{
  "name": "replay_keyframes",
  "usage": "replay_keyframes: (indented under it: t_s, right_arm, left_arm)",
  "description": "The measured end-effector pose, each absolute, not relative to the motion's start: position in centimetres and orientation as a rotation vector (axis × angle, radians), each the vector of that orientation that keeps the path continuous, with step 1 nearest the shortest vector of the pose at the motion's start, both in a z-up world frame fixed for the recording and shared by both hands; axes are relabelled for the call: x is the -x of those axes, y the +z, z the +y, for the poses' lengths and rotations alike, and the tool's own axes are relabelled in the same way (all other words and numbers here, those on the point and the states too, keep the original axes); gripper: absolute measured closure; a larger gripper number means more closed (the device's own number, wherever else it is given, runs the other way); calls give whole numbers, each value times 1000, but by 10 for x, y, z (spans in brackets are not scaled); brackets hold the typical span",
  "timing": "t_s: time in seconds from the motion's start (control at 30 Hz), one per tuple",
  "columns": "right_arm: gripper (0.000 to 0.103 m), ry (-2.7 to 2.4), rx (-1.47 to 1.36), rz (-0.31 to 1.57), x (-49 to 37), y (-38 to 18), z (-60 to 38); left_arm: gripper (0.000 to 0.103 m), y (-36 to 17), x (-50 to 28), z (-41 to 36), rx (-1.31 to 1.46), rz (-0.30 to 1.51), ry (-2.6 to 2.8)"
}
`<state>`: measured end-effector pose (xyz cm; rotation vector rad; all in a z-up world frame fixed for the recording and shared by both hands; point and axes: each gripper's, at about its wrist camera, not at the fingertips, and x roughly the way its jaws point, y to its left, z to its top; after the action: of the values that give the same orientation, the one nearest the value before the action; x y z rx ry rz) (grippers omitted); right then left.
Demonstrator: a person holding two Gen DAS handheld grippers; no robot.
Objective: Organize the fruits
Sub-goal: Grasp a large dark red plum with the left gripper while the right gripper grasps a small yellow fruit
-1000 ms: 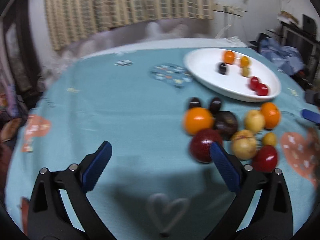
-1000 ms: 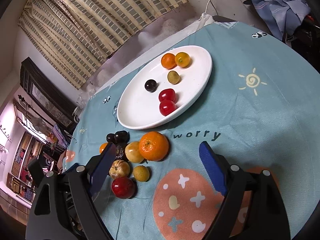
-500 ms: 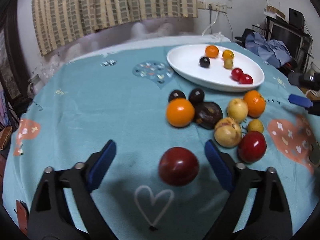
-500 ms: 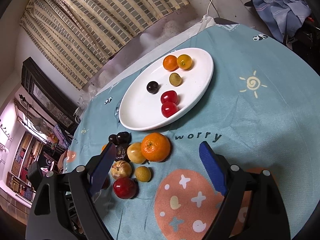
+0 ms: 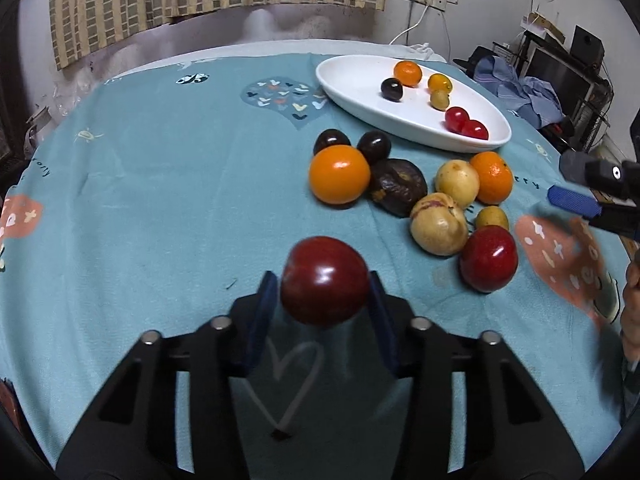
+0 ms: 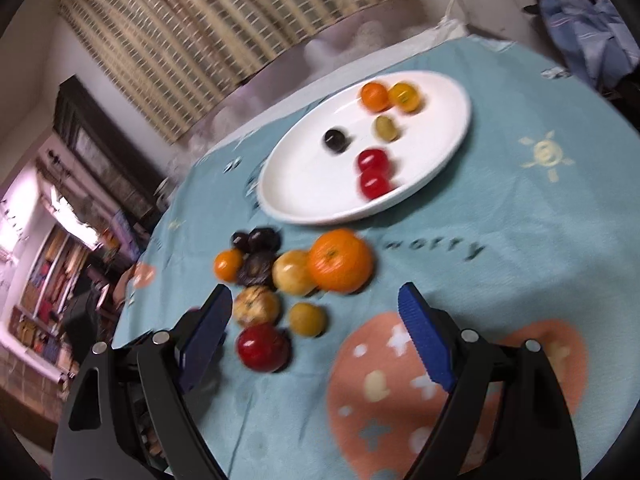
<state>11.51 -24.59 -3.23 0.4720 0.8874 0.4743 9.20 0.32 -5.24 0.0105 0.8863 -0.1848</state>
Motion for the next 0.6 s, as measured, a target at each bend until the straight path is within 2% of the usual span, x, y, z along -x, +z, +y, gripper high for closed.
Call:
replay_keyframes:
  t_s: [0.07,0.1,0.3,0.53,0.6]
  right_arm:
    - [20,514,-478,907,-116,-37,-241]
    - [28,525,-479,911,-116,-38,-240]
    - [53,537,-450,927,-120,-46,-232]
    - [62,520,-411,974,-126,-61,-220]
    - [72,496,-369,969,-126,-62,-217]
  left_arm:
    - [60,-53,-93,2,-9,887,-185]
    - [60,-53,-93,3,-4,887,-187]
    - [60,-54,-94,-1,-19,891,-185]
    - [60,-54,-95,-1,-24,893,-184]
    - [60,-54,-95,-1,-22,893,-185]
